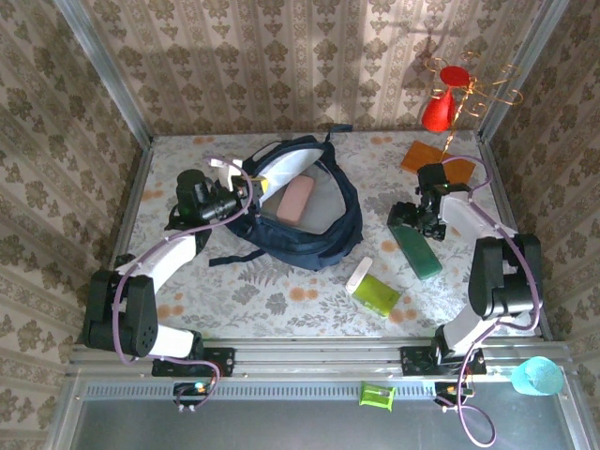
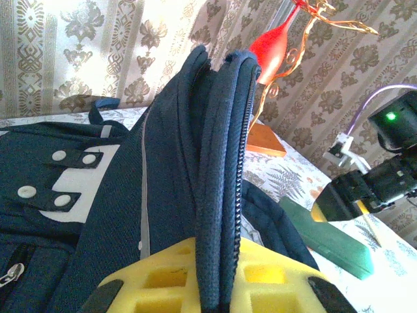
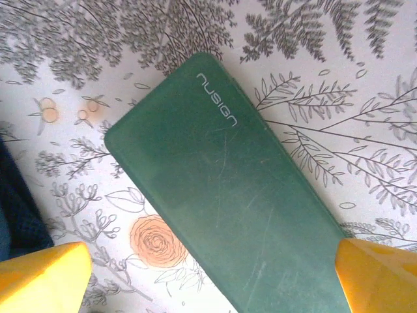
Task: Pack the student bag
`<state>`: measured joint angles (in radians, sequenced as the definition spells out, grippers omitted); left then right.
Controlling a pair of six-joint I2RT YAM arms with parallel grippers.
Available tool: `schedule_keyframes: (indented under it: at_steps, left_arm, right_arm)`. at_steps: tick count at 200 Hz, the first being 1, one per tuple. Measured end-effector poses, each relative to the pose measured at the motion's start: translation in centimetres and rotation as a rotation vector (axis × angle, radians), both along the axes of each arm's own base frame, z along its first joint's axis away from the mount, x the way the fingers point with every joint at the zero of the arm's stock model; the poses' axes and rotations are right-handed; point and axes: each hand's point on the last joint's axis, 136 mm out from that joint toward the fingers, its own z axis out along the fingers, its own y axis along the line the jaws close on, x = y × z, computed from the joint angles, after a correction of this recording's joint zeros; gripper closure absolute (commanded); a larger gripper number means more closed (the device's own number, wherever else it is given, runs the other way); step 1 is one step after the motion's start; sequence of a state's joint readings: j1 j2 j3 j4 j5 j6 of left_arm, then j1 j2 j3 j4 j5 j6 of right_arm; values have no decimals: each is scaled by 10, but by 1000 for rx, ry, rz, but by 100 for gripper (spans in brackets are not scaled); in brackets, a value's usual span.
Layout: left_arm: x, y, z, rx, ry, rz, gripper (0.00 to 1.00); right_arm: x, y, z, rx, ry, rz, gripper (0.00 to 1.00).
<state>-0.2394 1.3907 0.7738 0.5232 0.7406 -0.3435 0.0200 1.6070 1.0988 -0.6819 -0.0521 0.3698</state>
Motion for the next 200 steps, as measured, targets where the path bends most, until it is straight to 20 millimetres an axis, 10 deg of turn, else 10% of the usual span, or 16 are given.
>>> schedule_keyframes:
  at_steps: [67, 200]
  left_arm:
    - [0, 0, 0, 1, 2, 0, 100]
    - [1, 0, -2, 9, 9, 3, 100]
  right_arm:
    - [-12, -20, -31, -135, 111, 21, 0]
    - [-41, 12, -46, 41, 133, 60, 5]
